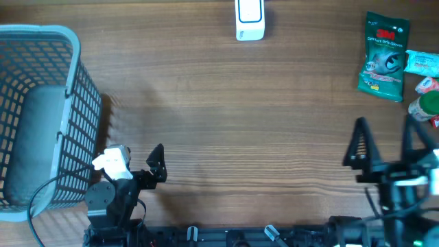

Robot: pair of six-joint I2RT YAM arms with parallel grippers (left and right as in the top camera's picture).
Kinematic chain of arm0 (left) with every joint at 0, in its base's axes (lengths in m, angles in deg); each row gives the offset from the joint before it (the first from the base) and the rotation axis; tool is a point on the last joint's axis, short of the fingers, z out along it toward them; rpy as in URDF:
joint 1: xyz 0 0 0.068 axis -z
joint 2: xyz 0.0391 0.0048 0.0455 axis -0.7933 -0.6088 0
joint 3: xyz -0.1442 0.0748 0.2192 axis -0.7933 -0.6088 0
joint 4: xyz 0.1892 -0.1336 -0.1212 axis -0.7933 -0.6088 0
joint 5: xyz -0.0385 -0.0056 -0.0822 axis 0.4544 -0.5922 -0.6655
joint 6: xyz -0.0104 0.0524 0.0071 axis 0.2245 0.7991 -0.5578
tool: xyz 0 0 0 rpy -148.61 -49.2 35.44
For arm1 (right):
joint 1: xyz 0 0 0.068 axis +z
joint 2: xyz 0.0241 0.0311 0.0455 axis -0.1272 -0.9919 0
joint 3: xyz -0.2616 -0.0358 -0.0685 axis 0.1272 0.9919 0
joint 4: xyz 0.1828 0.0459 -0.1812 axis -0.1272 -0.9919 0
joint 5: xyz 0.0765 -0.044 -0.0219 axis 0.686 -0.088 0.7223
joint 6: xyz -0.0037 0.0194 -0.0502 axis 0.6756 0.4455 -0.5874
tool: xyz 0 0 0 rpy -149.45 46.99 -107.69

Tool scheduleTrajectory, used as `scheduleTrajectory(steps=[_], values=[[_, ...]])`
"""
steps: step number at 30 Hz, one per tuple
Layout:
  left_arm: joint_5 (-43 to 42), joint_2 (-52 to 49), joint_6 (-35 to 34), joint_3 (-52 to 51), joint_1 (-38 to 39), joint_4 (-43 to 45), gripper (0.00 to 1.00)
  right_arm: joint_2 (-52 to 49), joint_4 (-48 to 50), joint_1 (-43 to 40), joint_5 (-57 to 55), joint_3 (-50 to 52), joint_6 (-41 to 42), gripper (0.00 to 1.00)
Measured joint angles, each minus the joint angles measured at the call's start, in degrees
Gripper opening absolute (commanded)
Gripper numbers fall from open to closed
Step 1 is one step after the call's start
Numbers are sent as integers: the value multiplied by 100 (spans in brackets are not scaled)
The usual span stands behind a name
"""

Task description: Scan the item barcode

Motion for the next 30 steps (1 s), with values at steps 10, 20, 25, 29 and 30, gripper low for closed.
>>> scheduleTrajectory(steps=[10,20,25,29,30], values=[[0,0,0,0,0,2,100,1117,2817,13,125,3032,33,100],[0,0,0,0,0,0,100,1132,2277,35,-793,3989,822,100],[2,0,0,0,2,2,100,1150,1565,59,-981,3989,813,100],[0,0,0,0,2,4,100,1150,1556,61,-1040,3989,811,100],[0,0,0,0,0,4,100,1150,1556,61,-1051,3989,811,100]])
